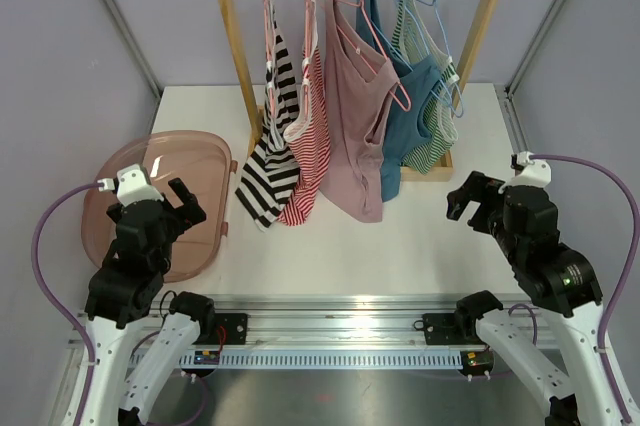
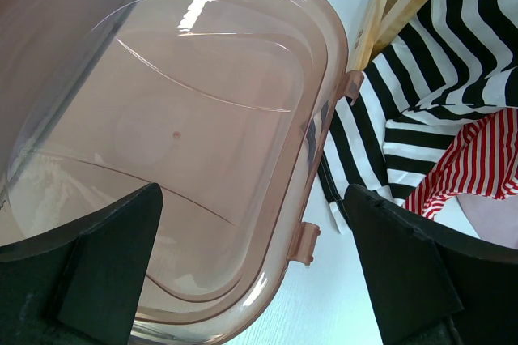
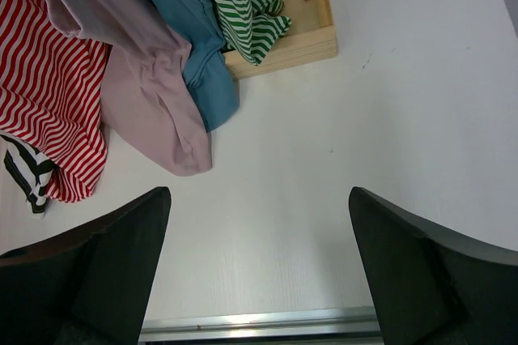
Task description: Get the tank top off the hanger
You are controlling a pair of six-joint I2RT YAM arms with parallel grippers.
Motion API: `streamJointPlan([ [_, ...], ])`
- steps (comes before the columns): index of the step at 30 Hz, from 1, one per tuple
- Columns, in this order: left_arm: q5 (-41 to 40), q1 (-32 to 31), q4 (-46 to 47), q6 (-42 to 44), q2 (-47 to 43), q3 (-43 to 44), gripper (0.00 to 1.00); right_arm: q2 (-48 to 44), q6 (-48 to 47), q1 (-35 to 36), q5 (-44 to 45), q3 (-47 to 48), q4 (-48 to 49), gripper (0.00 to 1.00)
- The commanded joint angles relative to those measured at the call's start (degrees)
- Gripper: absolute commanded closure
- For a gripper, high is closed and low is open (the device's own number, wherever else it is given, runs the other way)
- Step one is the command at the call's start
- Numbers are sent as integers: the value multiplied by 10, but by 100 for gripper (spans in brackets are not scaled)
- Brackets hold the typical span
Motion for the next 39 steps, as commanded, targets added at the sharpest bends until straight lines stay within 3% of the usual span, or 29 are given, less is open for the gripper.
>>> streamJointPlan([
  [1,-18,-3,21,-6,-4,2,1,12,8,5,11,8,13,1],
  [7,-10,-3,20,-3,8,19,1,13,12,5,3,4,19,1],
  [11,52,-3,17,-7,42,78,1,10,15,5,-28,1,29,1],
  [22,291,-4,61,-24,275,414,1,12,13,5,-80,0,35,1],
  [32,329,-18,53,30,518,672,1,-2,20,5,-144,5,24,0],
  [39,323,-42,128,66,598,695,4,-8,23,5,-191,-6,22,1],
])
